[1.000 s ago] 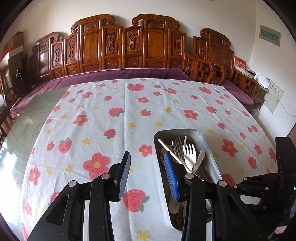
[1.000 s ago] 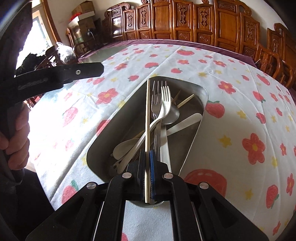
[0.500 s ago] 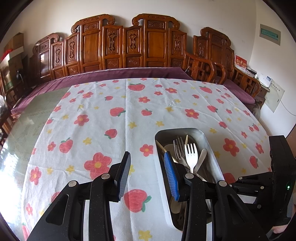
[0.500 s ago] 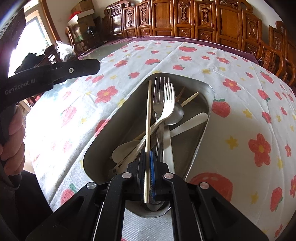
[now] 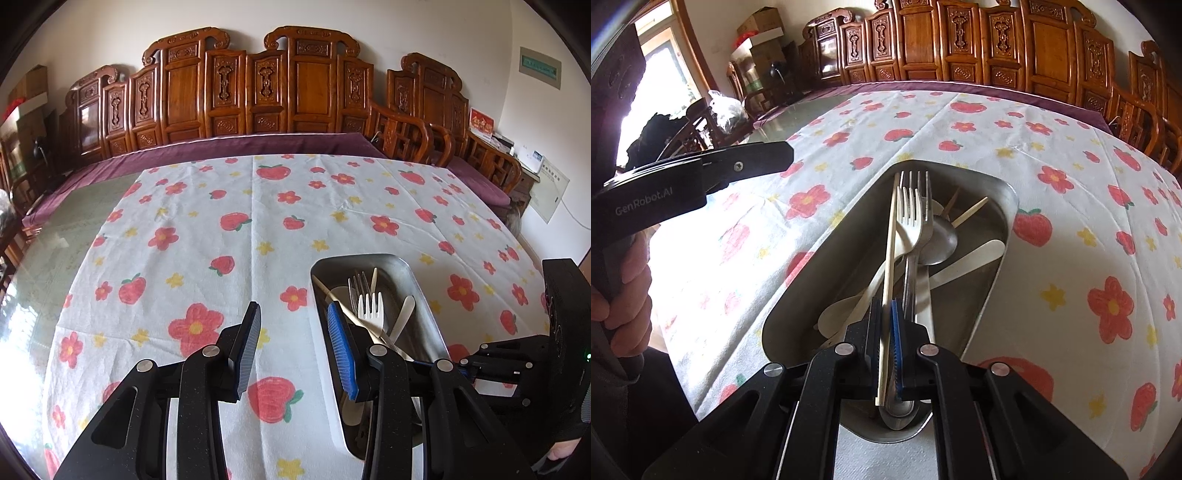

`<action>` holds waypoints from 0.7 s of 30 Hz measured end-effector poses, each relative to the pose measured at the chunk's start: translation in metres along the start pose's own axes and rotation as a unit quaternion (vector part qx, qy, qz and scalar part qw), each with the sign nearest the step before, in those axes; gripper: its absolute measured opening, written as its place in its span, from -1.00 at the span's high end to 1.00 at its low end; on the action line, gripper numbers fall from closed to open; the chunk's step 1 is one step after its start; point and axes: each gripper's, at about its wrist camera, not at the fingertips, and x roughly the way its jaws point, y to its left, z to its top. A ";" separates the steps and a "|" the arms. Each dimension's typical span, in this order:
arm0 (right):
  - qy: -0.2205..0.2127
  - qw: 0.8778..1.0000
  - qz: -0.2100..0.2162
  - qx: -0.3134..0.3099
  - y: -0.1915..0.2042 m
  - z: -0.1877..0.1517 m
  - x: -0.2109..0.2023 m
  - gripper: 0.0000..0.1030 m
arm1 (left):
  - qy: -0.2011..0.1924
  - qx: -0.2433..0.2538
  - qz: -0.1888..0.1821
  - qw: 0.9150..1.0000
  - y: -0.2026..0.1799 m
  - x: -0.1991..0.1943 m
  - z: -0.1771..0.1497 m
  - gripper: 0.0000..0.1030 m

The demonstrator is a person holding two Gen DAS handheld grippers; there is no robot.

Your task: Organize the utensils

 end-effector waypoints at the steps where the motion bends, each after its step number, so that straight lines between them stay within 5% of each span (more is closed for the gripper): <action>1: -0.001 1.000 0.005 -0.004 0.001 0.000 0.000 0.74 | 0.000 0.000 0.000 1.000 0.000 0.000 0.000 0.31; 4: -0.003 1.000 0.008 -0.010 0.002 -0.003 -0.003 0.44 | 0.000 0.001 0.001 1.000 0.000 0.000 0.000 0.31; 15: -0.070 0.996 -0.053 0.012 -0.022 -0.017 -0.053 0.44 | -0.006 0.006 0.006 1.000 -0.008 -0.006 -0.003 0.12; 19: -0.093 0.993 -0.072 0.028 -0.029 -0.025 -0.078 0.44 | -0.014 0.005 0.008 1.000 -0.018 -0.019 -0.008 -0.33; 21: -0.100 0.991 -0.080 0.031 -0.031 -0.028 -0.088 0.44 | -0.016 0.007 0.011 1.000 -0.024 -0.026 -0.012 -0.39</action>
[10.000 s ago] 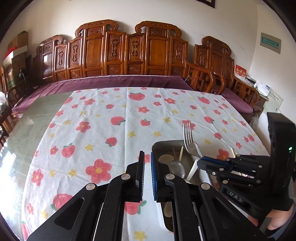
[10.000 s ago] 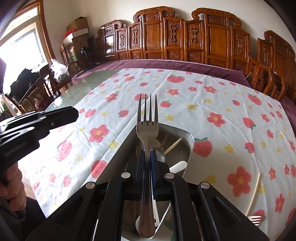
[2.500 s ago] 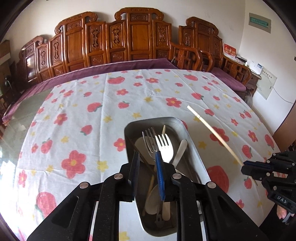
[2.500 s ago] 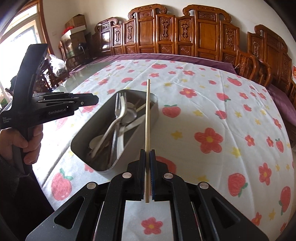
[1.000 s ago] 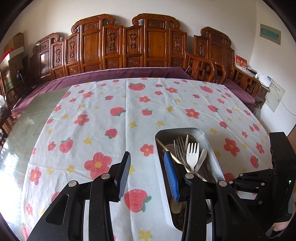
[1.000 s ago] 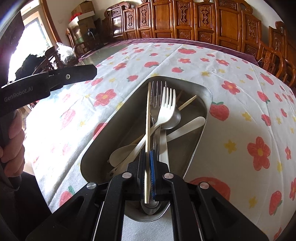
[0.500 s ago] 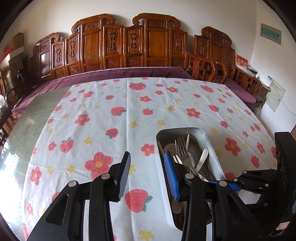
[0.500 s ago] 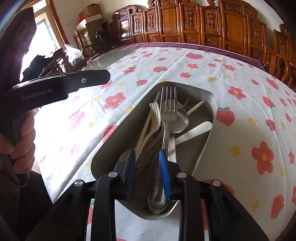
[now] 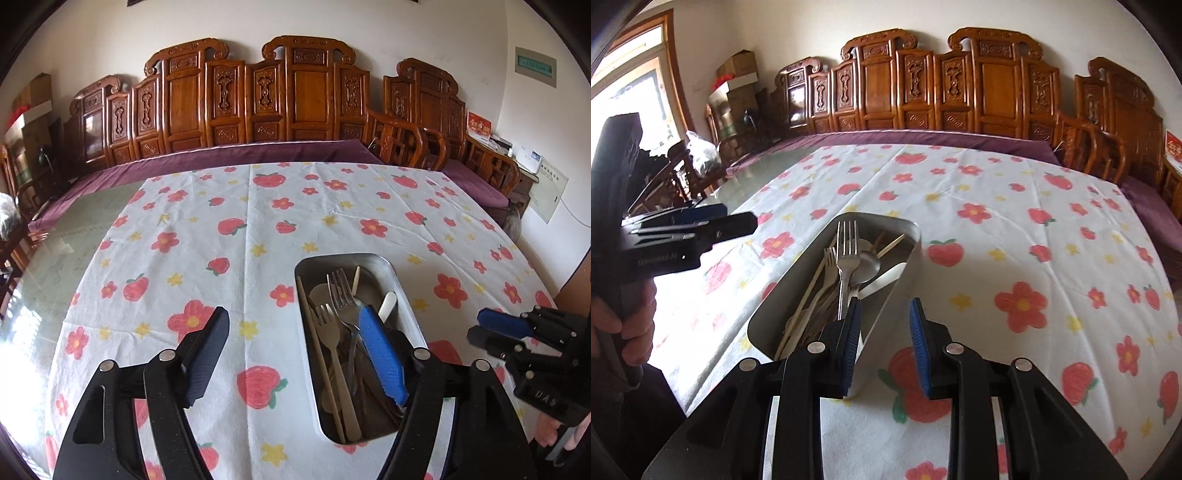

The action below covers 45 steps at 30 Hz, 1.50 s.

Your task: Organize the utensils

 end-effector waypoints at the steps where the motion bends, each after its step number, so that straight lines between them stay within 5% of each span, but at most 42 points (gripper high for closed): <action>1: -0.004 1.000 -0.006 0.002 -0.002 -0.001 -0.006 0.39 | 0.000 0.000 0.000 1.000 -0.002 -0.003 -0.002 -0.51; 10: -0.042 0.998 -0.050 0.025 -0.007 -0.016 -0.063 -0.64 | -0.002 -0.004 -0.005 1.000 -0.026 -0.053 -0.024 -0.85; 15: -0.069 0.994 -0.076 0.036 -0.004 -0.027 -0.104 -0.93 | 0.005 0.010 0.005 1.000 -0.044 -0.084 -0.040 -0.85; 32: -0.139 0.983 -0.113 0.047 0.020 -0.038 -0.232 -0.95 | -0.065 0.002 0.012 0.998 -0.074 -0.201 -0.045 -0.85; 45: -0.221 0.967 -0.128 0.019 0.040 -0.022 -0.309 -0.95 | -0.171 -0.002 0.021 0.985 -0.091 -0.280 -0.024 -0.85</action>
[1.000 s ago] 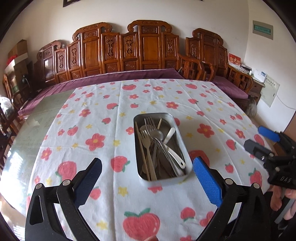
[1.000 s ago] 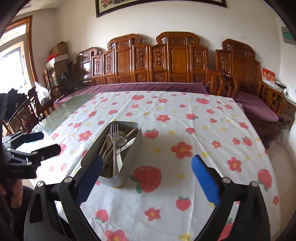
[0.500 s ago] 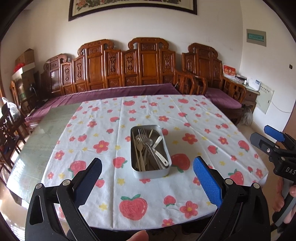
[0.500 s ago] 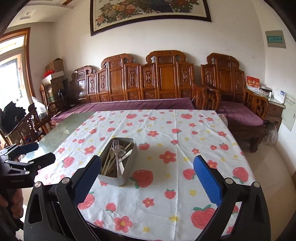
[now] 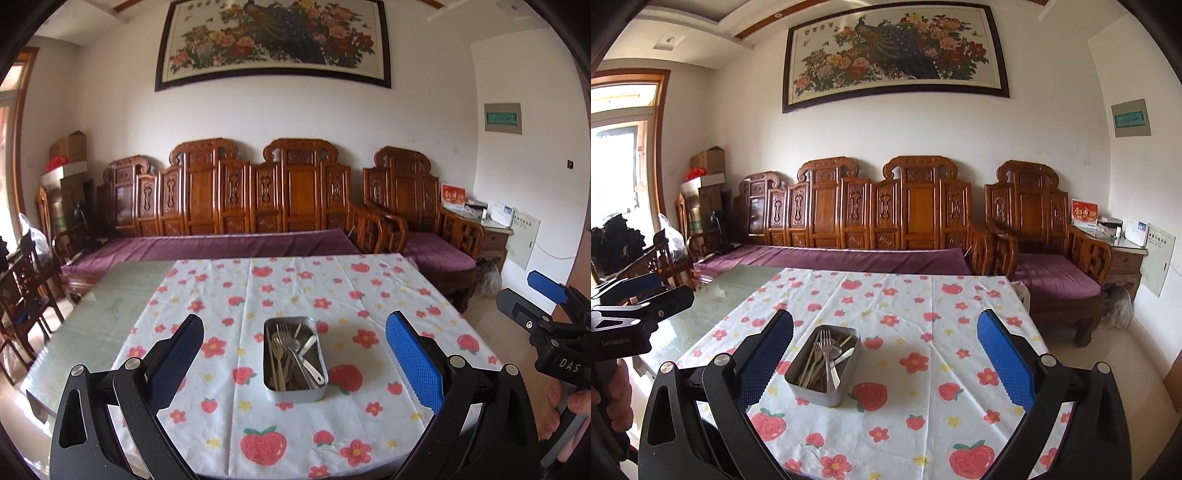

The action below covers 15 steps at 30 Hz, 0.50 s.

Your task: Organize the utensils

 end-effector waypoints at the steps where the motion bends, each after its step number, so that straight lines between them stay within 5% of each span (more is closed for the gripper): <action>1: -0.003 1.000 0.000 0.000 0.000 0.002 -0.003 -0.95 | -0.003 0.000 0.000 1.000 0.000 -0.003 0.001 -0.85; 15: -0.011 1.000 0.001 0.000 -0.003 0.008 -0.011 -0.95 | -0.007 0.000 0.007 1.000 -0.005 -0.012 0.003 -0.85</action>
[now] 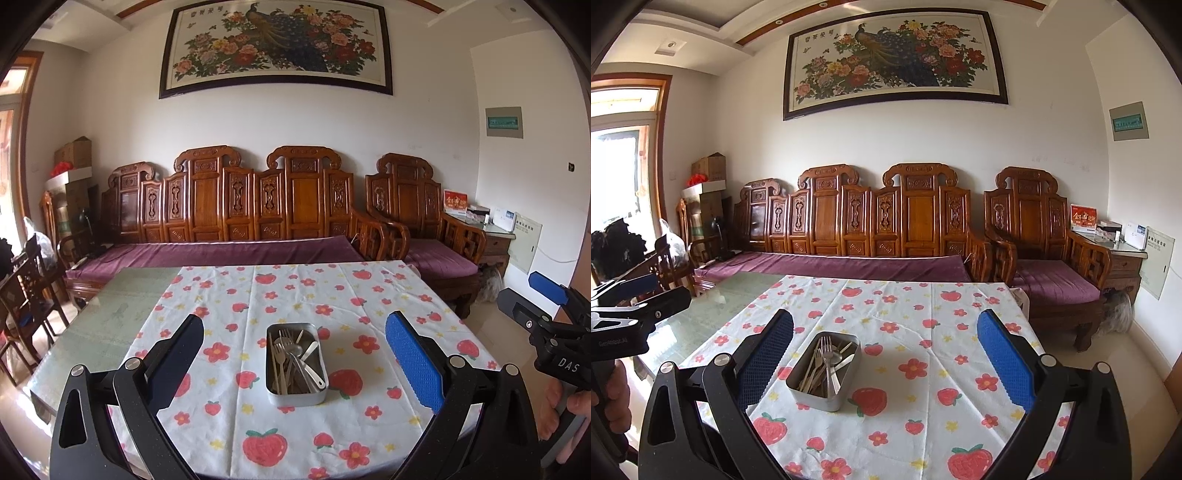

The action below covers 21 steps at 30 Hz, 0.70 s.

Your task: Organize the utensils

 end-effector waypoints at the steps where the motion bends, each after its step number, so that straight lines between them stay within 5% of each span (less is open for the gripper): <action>1: 0.000 1.000 0.000 0.000 0.000 0.000 0.000 -0.95 | 0.000 0.001 0.000 1.000 0.000 0.000 -0.001 -0.85; 21: 0.001 1.000 -0.001 -0.001 0.004 -0.001 0.002 -0.95 | 0.002 0.000 0.003 1.000 0.002 0.002 -0.007 -0.85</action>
